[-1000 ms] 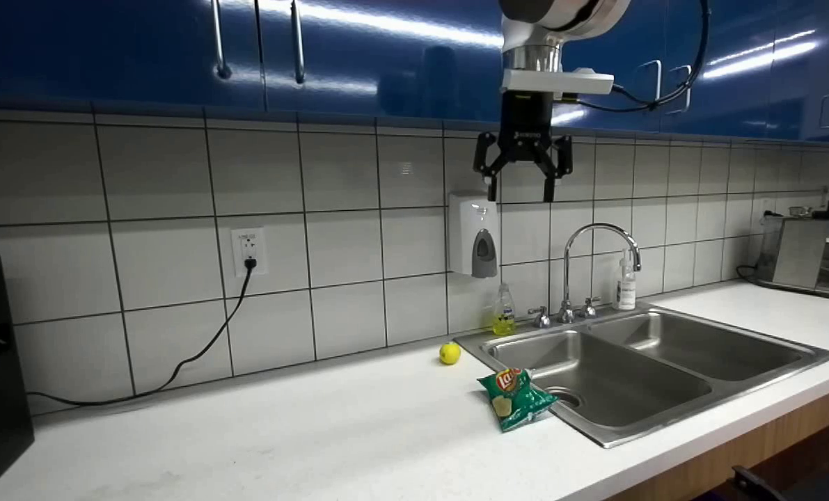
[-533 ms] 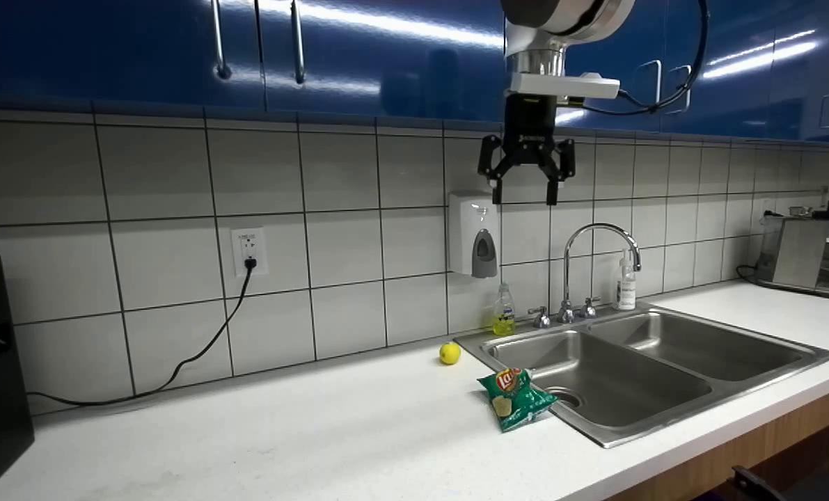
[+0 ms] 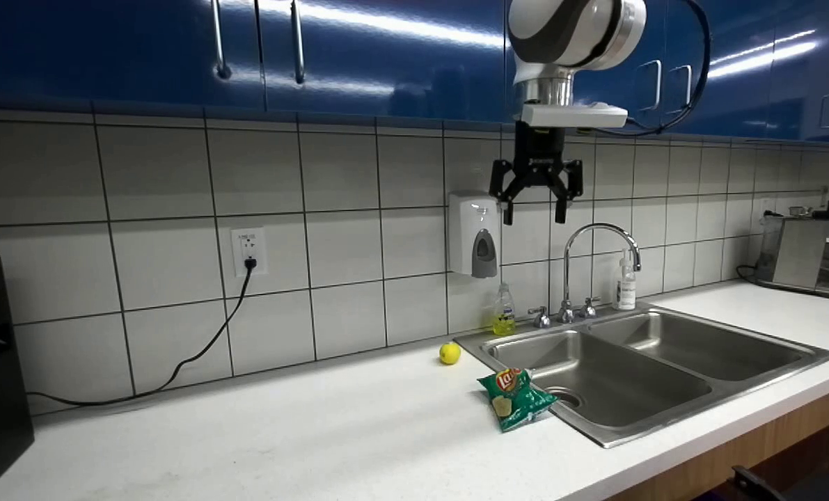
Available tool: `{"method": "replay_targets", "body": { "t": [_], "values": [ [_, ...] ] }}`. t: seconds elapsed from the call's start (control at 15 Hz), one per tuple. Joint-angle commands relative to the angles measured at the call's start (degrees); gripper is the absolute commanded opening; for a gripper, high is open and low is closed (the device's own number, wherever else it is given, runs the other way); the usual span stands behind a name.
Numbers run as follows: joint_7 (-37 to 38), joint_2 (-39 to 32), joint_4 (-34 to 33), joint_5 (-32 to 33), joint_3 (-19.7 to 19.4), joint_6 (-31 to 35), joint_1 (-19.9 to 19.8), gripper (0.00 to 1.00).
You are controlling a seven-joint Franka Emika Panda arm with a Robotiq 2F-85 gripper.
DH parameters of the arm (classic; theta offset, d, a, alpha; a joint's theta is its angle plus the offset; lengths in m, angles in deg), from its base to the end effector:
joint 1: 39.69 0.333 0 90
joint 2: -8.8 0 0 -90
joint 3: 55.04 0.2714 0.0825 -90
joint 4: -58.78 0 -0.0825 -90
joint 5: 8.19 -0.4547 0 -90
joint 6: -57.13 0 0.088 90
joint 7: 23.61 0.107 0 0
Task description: Put the chip packet inside the sink
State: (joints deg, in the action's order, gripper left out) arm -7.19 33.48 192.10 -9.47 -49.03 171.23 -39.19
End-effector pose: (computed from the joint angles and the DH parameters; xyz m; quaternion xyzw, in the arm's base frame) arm 0.5134 0.0601 0.4475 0.9944 -0.0941 0.0480 0.0022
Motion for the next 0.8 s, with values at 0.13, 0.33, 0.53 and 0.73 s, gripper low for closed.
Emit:
{"method": "replay_targets", "body": {
  "t": [0.13, 0.33, 0.53, 0.73],
  "values": [
    [0.6, -1.2, 6.1, 2.5, -0.3, 6.9, -1.0, 1.00],
    [0.6, -3.2, 8.1, 3.0, -0.3, 9.1, -1.0, 1.00],
    [0.7, -6.3, 9.1, 3.1, -0.1, 11.8, -0.7, 1.00],
    [0.9, -10.4, 9.5, 3.2, 0.1, 15.4, -0.3, 1.00]
  ]
}}
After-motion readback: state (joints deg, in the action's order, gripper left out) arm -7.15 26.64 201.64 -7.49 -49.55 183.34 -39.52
